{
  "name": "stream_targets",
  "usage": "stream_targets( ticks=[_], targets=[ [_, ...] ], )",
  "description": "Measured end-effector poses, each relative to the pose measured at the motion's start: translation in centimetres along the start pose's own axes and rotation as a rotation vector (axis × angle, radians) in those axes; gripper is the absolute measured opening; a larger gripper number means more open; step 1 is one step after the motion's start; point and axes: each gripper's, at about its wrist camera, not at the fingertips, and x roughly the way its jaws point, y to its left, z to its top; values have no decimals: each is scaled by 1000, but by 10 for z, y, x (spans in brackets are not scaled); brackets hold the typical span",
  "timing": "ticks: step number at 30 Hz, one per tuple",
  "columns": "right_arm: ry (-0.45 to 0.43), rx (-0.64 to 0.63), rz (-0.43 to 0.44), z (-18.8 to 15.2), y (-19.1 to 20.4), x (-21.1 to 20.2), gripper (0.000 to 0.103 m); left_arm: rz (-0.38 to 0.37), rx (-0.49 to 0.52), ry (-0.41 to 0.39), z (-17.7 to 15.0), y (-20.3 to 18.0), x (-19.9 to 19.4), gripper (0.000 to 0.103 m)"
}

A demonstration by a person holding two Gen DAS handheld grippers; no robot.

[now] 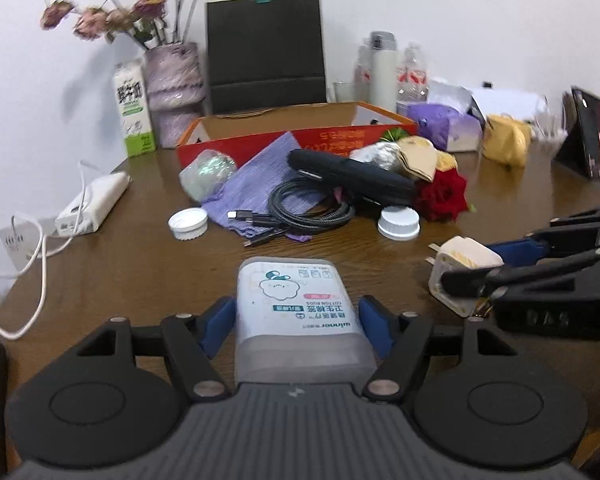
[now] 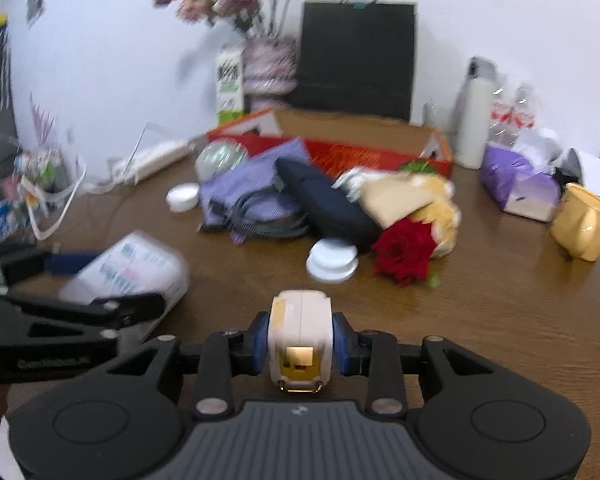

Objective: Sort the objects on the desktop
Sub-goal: 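Grasp the white-and-yellow cube with the right tool while the left tool grasps the white cotton-bud box, then carry both items into the cardboard box and open both tools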

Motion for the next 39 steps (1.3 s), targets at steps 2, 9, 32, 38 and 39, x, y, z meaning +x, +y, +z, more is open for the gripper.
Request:
stream_targets(
  ticks=[2, 9, 32, 38, 39],
  targets=[
    [8, 18, 22, -2, -2, 3, 37, -5, -9, 12, -1, 4, 5, 84],
    [18, 100, 26, -4, -10, 11, 53, -45, -135, 60, -7, 21, 18, 67],
    [-154, 91, -95, 251, -108, 109, 31, 183, -17, -60, 265, 78, 213, 67],
    [32, 93, -204, 297, -138, 247, 31, 257, -87, 161, 273, 85, 314, 67],
    [59, 108, -200, 300, -143, 263, 31, 267, -77, 170, 271, 81, 320, 67]
  ],
)
